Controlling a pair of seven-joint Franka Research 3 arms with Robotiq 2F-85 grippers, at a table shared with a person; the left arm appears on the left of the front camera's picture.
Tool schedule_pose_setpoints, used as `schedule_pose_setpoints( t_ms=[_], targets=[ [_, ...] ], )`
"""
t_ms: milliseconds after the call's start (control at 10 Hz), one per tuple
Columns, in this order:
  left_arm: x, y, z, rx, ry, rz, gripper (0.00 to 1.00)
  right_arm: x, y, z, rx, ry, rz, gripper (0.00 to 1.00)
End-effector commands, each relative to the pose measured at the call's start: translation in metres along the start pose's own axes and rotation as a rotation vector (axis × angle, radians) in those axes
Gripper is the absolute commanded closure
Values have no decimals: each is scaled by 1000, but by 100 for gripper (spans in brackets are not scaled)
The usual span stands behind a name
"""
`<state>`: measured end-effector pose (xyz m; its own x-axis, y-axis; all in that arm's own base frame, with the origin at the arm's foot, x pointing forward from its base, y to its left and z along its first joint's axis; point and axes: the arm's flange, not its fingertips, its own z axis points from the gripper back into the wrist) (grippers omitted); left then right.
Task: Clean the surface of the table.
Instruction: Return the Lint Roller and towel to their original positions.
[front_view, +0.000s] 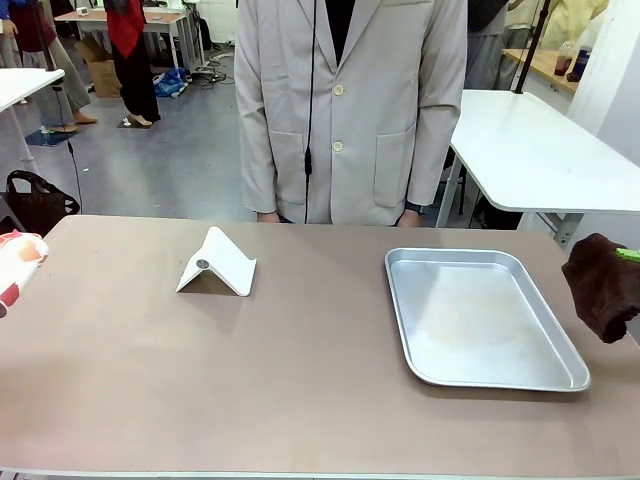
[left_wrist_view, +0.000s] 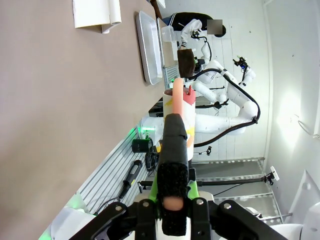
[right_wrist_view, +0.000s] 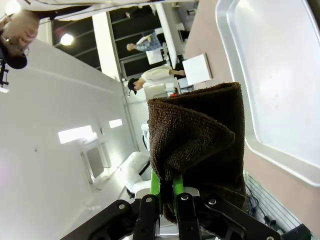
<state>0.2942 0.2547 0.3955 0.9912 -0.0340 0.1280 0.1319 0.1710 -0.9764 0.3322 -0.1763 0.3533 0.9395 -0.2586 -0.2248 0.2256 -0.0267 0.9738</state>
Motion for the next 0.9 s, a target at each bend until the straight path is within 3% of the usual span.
schedule_pose_setpoints(
  t_ms=[0,100,200,500,800],
  targets=[
    [0,-3,0,-4,0,2,78,-5,6,0,8,0,-17,98],
    [0,-3,0,-4,0,2,78,0,0,0,0,0,0,89],
    [0,0,0,0,0,0,78,-5,9,-14,16,0,60,89],
    [34,-89,-46,147,11,41,78,3,56,-98,-91,93,113,89],
    [79,-171,-136,380,-93,106,78,4,88,-206,-215,64,146,89]
  ],
)
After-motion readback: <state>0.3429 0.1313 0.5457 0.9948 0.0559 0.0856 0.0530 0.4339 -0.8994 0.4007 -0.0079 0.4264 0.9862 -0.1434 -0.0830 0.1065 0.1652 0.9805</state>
